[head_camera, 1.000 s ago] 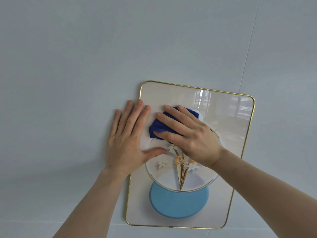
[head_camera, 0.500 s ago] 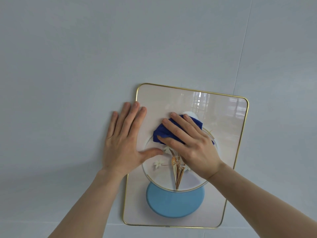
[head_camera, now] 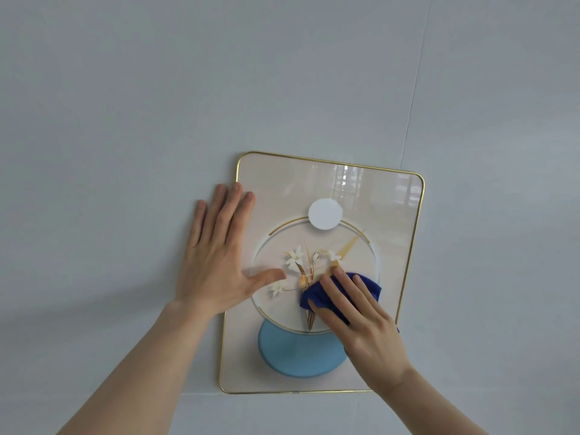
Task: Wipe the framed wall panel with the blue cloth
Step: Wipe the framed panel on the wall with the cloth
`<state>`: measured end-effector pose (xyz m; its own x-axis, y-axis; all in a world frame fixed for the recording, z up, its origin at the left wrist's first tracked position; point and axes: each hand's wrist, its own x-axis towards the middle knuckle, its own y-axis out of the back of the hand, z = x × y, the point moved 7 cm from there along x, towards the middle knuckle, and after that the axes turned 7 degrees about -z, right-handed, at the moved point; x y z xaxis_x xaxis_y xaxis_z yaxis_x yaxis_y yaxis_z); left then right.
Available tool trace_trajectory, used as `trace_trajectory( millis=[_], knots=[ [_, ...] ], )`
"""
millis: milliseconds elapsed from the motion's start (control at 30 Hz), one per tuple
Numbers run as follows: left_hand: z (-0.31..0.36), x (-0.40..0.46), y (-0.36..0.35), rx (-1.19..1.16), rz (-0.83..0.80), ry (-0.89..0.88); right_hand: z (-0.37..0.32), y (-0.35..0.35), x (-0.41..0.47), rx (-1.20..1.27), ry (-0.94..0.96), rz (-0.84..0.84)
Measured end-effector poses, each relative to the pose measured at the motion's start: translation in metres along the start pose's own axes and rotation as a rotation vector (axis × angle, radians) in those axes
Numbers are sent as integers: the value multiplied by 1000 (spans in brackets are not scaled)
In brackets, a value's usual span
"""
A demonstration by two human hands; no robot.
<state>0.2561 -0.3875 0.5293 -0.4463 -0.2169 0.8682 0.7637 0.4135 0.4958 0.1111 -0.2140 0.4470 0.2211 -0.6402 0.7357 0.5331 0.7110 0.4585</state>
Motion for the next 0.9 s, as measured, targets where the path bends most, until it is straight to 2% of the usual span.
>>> trace_trajectory(
  millis=[133, 233, 367, 467, 600, 733, 833, 900],
  knots=[
    [5, -6, 12, -62, -42, 33, -8, 9, 0, -94, -30, -88],
    [17, -21, 23, -104, -38, 28, -7, 16, -4, -106, -78, -230],
    [34, -49, 23, -177, -83, -10, 7, 20, -16, -21, -321, -391],
    [41, -66, 13, -256, -211, -4, 14, 32, -27, 121, -490, -484],
    [70, -84, 3, -345, -495, -48, 19, 35, -51, 590, -765, -716],
    [94, -105, -5, -485, -694, 25, 5, 45, -66, 1144, -977, -682],
    [109, -122, -19, -617, -834, 45, -5, 52, -70, 1360, -1007, -685],
    [116, -128, -22, -747, -851, 71, -8, 55, -74, 1459, -1050, -665]
  ],
)
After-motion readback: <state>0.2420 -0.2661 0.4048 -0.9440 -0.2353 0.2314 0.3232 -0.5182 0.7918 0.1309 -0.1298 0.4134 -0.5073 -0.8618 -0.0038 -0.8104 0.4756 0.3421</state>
